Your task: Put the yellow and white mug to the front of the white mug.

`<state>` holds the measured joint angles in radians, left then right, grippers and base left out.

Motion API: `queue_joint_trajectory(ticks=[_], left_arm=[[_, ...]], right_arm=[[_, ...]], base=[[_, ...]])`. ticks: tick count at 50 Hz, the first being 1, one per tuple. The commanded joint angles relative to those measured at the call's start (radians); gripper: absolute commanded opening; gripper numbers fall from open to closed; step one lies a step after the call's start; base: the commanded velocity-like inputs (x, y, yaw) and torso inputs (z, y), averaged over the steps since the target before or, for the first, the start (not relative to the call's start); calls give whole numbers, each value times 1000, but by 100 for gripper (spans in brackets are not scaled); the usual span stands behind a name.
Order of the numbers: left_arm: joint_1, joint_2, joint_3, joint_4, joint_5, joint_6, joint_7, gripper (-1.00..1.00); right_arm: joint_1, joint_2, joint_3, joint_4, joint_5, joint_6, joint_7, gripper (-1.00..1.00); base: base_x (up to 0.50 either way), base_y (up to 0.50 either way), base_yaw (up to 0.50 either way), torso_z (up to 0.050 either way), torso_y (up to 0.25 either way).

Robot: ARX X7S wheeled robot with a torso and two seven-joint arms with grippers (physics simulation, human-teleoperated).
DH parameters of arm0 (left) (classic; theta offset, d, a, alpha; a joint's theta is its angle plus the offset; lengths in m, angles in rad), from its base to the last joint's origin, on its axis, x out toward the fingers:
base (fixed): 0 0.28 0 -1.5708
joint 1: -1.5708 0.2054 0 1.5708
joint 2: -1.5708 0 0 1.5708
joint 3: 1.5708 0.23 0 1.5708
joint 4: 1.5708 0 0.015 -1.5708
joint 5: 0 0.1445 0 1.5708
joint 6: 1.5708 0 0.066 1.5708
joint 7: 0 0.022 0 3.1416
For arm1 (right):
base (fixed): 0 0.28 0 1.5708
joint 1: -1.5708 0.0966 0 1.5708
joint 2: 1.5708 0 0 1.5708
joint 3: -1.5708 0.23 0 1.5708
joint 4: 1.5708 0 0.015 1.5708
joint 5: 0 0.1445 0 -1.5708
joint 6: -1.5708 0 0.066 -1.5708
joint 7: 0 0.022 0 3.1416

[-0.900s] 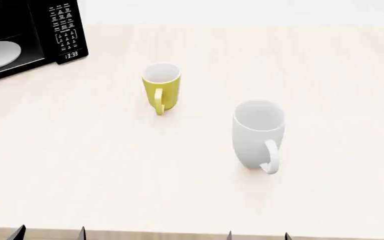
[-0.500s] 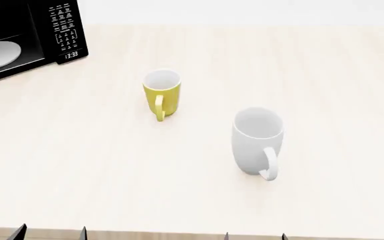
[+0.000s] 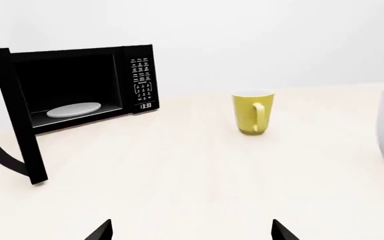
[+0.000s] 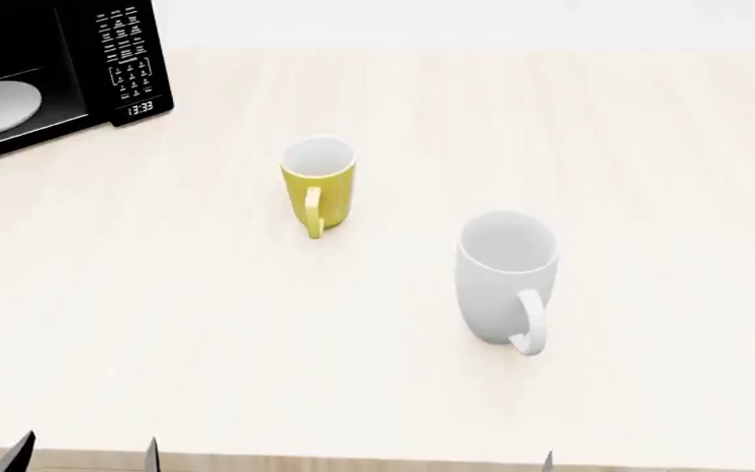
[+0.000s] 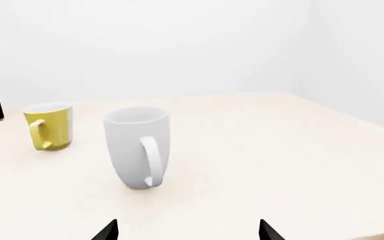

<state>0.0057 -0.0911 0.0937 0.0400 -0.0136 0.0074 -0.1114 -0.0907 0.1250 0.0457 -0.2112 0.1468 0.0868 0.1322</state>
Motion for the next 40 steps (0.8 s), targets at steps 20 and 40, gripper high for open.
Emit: queue_joint_trajectory(ticks=[20, 40], left_arm=[[-58, -39, -17, -47, -36, 6, -62, 100], [-24, -57, -3, 36, -59, -6, -74, 100]], right_arm=[[-130, 55, 217, -206, 126, 25, 109, 100], [-145, 69, 186, -180, 152, -97, 42, 100]], base=[[0, 0, 0, 0, 0], [315, -1, 0, 0, 0]])
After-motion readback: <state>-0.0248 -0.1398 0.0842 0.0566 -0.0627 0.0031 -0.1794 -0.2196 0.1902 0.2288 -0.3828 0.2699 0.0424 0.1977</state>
